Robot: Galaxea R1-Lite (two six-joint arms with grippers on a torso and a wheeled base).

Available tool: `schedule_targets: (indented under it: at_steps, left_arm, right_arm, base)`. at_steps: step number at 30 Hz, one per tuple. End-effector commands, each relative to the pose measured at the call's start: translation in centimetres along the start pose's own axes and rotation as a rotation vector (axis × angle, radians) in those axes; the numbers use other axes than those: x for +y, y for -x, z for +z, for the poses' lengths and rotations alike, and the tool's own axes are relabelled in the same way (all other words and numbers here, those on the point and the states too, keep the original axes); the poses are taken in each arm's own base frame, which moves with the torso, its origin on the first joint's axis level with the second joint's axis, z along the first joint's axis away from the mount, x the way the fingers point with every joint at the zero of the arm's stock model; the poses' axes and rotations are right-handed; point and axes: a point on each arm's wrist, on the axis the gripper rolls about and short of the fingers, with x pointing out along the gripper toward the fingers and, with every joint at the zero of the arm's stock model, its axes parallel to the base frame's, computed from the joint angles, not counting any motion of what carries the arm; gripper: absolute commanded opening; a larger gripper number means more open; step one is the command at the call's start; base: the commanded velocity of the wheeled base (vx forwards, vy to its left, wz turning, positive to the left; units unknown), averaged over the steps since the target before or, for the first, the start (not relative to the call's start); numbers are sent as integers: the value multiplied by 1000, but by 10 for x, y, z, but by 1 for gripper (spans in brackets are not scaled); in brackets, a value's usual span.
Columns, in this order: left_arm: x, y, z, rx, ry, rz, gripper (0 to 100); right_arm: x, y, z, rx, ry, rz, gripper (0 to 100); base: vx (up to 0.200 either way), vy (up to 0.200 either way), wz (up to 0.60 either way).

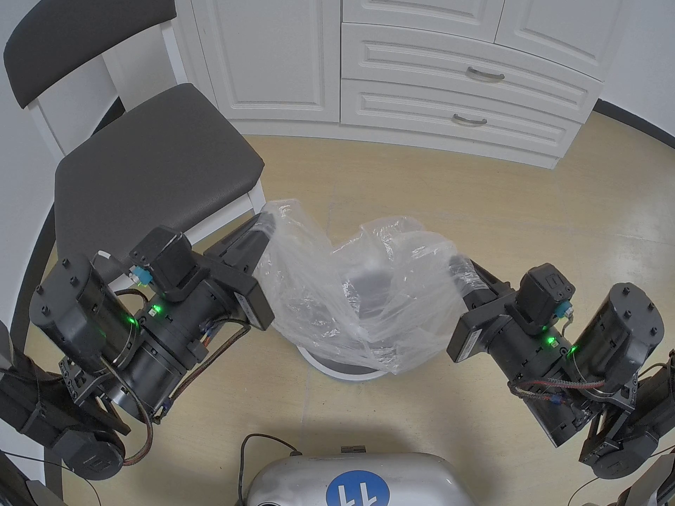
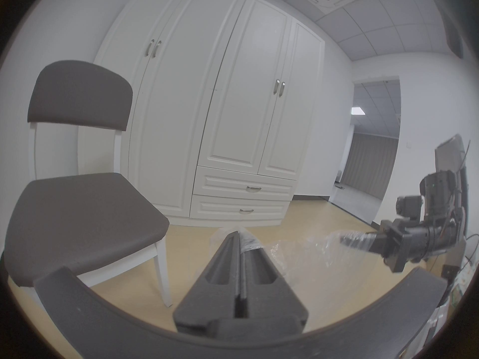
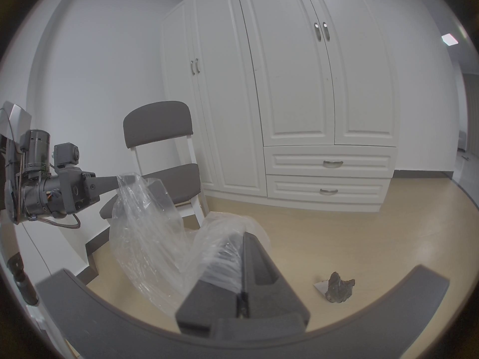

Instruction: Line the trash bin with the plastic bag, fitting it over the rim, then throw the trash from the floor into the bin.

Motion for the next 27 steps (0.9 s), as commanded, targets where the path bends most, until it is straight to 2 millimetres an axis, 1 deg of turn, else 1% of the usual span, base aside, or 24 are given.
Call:
schedule_targets:
  at_steps: [1,6,15,17,20,27]
  left_arm:
    - [-1,-6,-1,-7,24,4,0]
    - [-1,-6,-2,0,22,33,0]
    - [-5,-6,-9,23,24,19,0]
    - [-5,-7,-9,26,23,20,0]
    - [-6,-8,-14,40,23,17,0]
    - [-7,-12,-19,53,25,17,0]
  right_arm:
    - [2,-4,-1,32,-11,2,0]
    - [1,-3,8,85,-56,6,0]
    - [-1,3,26,272,-151,13,0]
    - [-1,4,27,288,-155,17,0]
    - [0,11,30,364,-181,75,0]
    - [1,9,31,434,-213,87,0]
  base:
    - [0,0,0]
    - [0,0,0]
    - [0,0,0]
    - [0,0,0]
    - [0,0,0]
    - [0,0,0]
